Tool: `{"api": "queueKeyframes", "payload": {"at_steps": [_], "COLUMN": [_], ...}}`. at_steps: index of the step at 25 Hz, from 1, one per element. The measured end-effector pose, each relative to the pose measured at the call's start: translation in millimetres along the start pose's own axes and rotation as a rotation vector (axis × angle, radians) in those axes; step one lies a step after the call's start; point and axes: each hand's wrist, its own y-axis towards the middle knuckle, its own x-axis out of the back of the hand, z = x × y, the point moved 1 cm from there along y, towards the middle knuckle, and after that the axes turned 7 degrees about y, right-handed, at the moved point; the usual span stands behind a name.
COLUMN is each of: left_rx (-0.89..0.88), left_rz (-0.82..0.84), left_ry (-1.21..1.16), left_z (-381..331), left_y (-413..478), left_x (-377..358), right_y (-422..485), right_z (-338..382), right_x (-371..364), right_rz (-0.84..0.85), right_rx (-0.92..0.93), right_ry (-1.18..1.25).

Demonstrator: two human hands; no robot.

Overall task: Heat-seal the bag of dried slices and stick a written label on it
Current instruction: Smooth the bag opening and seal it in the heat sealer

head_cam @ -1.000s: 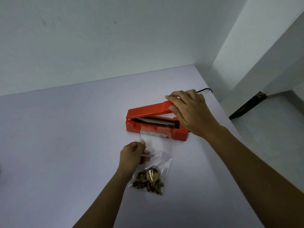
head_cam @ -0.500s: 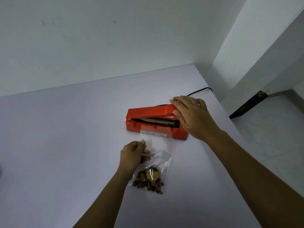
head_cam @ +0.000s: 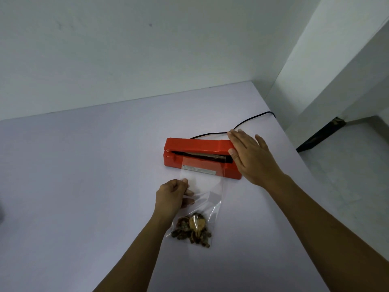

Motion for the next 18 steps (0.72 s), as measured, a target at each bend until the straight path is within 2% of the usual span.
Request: {"api": "queueKeyframes", "payload": {"at_steps": [8,18], "left_rx": [-0.007,0.005], "left_rz": [-0.003,-0.011], "left_ry": [0.018,0.042], "left_z": [1,1], "left_y": [2,4], "left_x": [-1,0], "right_y": [-4,-4], "right_z": [-5,-11], "right_x": [-16,-27], "right_rz": [0.069,0.07], "right_rx": [-0.043,-0.04], "right_ry": [-0.001,0.017]}}
